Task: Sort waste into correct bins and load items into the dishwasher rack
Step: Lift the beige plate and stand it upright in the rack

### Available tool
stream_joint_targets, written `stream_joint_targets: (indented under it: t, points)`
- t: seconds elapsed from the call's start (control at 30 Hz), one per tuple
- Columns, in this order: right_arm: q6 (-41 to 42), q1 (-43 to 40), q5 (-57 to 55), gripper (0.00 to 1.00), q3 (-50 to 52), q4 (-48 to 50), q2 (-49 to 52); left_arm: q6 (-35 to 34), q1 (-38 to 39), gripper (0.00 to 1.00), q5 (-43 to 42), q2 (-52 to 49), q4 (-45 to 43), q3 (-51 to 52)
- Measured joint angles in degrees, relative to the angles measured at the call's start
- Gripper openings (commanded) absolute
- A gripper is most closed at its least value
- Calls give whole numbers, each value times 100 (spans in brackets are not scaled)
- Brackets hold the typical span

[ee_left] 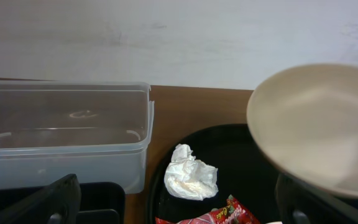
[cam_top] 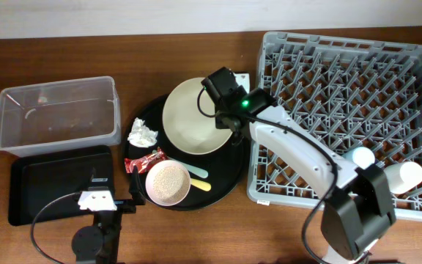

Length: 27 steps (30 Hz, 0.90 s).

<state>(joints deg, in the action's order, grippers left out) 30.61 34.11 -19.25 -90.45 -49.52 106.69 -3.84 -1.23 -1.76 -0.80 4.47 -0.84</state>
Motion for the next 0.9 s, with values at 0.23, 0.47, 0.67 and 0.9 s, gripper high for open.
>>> stream_joint_targets:
  t: [0.23, 0.47, 0.67, 0.9]
  points:
    - [-295, -308, -1231, 4, -437, -568, -638, 0, 0, 99, -2, 0, 0, 0]
    - [-1161, -1488, -2820, 4, -503, -597, -1102, 0, 0, 99, -2, 0, 0, 0]
    - [-1906, -2479, -4190, 4, -503, -557, -1060, 0, 0, 99, -2, 0, 0, 0]
    - [-2076, -4059, -5021, 4, -503, 120, -863, 0, 0, 99, -2, 0, 0, 0]
